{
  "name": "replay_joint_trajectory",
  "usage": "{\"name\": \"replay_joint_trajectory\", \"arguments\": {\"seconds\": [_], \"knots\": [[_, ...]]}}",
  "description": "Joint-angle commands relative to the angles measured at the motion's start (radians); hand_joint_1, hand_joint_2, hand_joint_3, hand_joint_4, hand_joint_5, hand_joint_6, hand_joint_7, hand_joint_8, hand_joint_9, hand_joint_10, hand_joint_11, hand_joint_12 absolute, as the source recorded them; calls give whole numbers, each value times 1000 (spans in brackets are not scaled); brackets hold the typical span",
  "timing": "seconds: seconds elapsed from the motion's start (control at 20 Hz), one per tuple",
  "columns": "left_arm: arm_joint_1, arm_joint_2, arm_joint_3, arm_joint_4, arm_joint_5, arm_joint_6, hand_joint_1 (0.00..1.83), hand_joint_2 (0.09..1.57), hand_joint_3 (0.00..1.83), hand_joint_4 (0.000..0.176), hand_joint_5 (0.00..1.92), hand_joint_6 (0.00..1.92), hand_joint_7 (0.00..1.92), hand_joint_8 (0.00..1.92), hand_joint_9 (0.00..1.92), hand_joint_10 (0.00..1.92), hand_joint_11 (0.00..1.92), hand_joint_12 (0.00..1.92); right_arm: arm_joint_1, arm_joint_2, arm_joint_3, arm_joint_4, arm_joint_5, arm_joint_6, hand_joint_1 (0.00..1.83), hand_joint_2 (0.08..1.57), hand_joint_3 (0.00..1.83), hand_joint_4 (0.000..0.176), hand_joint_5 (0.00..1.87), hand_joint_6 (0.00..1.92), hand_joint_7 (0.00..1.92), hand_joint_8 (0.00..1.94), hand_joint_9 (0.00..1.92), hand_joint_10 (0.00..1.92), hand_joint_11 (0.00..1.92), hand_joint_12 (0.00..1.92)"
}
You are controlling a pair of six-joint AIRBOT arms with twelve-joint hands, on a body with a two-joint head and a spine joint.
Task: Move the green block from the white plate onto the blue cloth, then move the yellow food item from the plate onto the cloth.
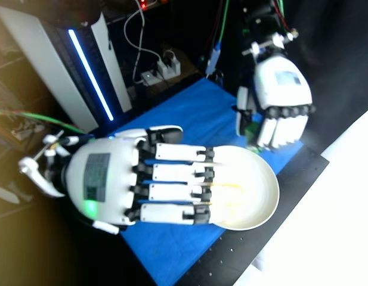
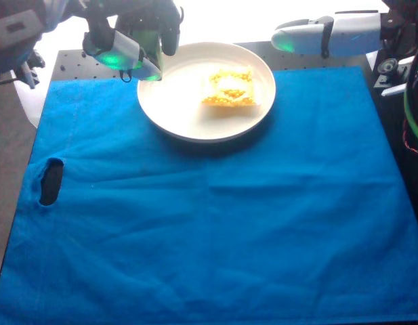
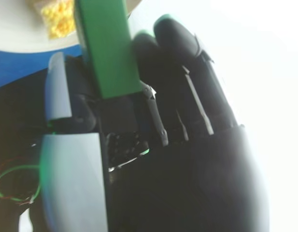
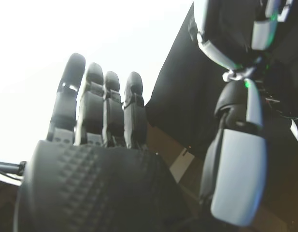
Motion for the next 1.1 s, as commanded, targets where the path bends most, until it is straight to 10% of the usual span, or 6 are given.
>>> {"name": "replay_joint_trajectory", "arguments": {"seconds": [0.0,0.2,0.45,0.65,0.8,1.05], "knots": [[-18,18,-19,7,-124,-2,1225,1189,0,0,863,959,827,1441,838,1190,824,1457,17,-1,0,24,116,5,771,737,1,0,477,0,320,0,394,2,147,1022],[0,88,-117,57,-212,-3,1267,1110,1,0,1114,535,924,1288,1065,836,1074,932,17,-1,0,27,116,5,774,722,0,0,460,2,264,3,174,5,0,512],[45,163,-207,78,-312,-7,1247,1172,0,0,889,834,888,1385,909,964,799,1258,16,0,0,28,116,5,740,696,1,16,469,0,288,0,218,5,0,655],[36,177,-195,283,-375,-281,1250,1161,0,0,905,784,916,1345,897,1124,828,1539,15,0,0,28,116,5,825,829,0,0,327,0,438,3,449,26,128,723],[66,194,-215,290,-389,-282,1218,1227,0,0,752,1027,823,1493,838,1180,821,1479,13,-1,0,28,116,5,847,868,0,0,322,0,411,0,444,3,103,662],[104,202,-222,291,-374,-295,1231,1196,0,0,906,864,791,1507,703,1188,671,1622,12,-3,0,29,116,5,868,861,0,0,326,4,439,6,505,15,76,928]]}}
